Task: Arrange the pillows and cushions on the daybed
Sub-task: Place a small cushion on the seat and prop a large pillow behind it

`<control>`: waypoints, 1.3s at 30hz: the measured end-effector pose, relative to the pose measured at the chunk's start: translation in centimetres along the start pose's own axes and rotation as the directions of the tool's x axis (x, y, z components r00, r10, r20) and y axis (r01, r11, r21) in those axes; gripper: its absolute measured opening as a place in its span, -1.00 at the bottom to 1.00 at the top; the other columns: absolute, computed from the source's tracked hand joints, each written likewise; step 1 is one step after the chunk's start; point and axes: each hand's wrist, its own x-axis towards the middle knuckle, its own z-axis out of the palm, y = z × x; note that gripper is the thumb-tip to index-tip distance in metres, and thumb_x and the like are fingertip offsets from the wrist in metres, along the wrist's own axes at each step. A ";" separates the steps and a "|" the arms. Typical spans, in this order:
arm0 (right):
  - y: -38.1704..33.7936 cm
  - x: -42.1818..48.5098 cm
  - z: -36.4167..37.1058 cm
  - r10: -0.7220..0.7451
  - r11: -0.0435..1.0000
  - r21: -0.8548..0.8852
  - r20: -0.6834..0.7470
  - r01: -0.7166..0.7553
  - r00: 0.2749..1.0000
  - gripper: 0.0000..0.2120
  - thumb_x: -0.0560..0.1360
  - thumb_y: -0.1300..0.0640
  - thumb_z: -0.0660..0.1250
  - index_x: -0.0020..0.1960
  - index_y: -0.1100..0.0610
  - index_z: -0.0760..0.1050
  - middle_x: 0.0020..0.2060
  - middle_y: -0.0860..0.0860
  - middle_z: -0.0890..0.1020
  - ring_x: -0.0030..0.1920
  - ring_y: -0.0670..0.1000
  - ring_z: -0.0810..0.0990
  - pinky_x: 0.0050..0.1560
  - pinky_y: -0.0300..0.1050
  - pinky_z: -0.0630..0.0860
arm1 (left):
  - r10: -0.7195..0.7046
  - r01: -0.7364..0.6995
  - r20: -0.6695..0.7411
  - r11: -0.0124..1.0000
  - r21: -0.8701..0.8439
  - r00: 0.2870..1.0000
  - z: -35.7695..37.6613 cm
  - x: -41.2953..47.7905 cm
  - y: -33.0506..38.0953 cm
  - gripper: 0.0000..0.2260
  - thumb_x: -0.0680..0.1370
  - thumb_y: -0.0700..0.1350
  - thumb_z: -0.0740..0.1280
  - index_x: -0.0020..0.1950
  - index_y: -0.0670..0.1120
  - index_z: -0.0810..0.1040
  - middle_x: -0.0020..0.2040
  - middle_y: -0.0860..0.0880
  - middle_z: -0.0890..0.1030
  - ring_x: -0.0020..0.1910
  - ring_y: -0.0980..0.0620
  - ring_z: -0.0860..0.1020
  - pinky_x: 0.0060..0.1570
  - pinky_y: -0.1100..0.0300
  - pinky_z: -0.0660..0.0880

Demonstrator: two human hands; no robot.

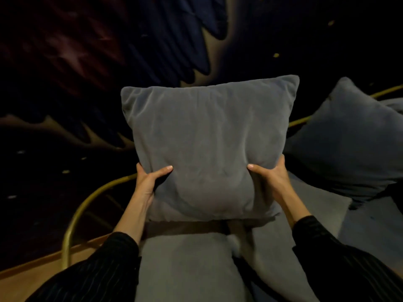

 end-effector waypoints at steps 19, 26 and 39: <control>8.8 -0.7 18.3 0.270 0.957 -0.212 0.413 -0.197 0.870 -0.11 0.38 0.42 0.46 0.54 0.13 0.05 0.39 -0.02 0.35 0.34 0.03 0.39 0.24 -0.09 0.40 | -0.287 0.302 -0.171 0.950 0.073 0.943 -21.9 2.3 -7.3 0.31 -0.03 0.15 0.70 0.59 -0.05 0.11 0.47 -0.07 0.44 0.42 -0.10 0.45 0.39 -0.04 0.41; 11.8 1.1 16.1 0.351 0.931 -0.207 0.285 -0.300 0.892 -0.24 0.44 0.01 0.47 0.53 0.04 0.20 0.42 -0.05 0.42 0.36 0.00 0.44 0.29 -0.10 0.42 | -0.297 0.341 -0.357 0.938 0.066 0.885 -17.1 6.7 -7.4 0.09 0.28 0.14 0.59 0.60 -0.10 0.02 0.54 -0.11 0.32 0.50 -0.16 0.34 0.46 -0.07 0.33; 13.6 0.1 20.0 0.233 0.886 -0.439 0.140 -0.150 0.962 -0.24 0.56 -0.01 0.29 0.57 0.25 -0.02 0.53 0.19 0.24 0.50 0.20 0.29 0.49 0.06 0.25 | -0.138 0.411 -0.616 0.851 0.326 0.776 -12.1 4.6 -11.2 -0.35 0.63 0.11 0.21 0.50 -0.35 0.16 0.47 -0.34 0.34 0.43 -0.31 0.37 0.35 -0.07 0.34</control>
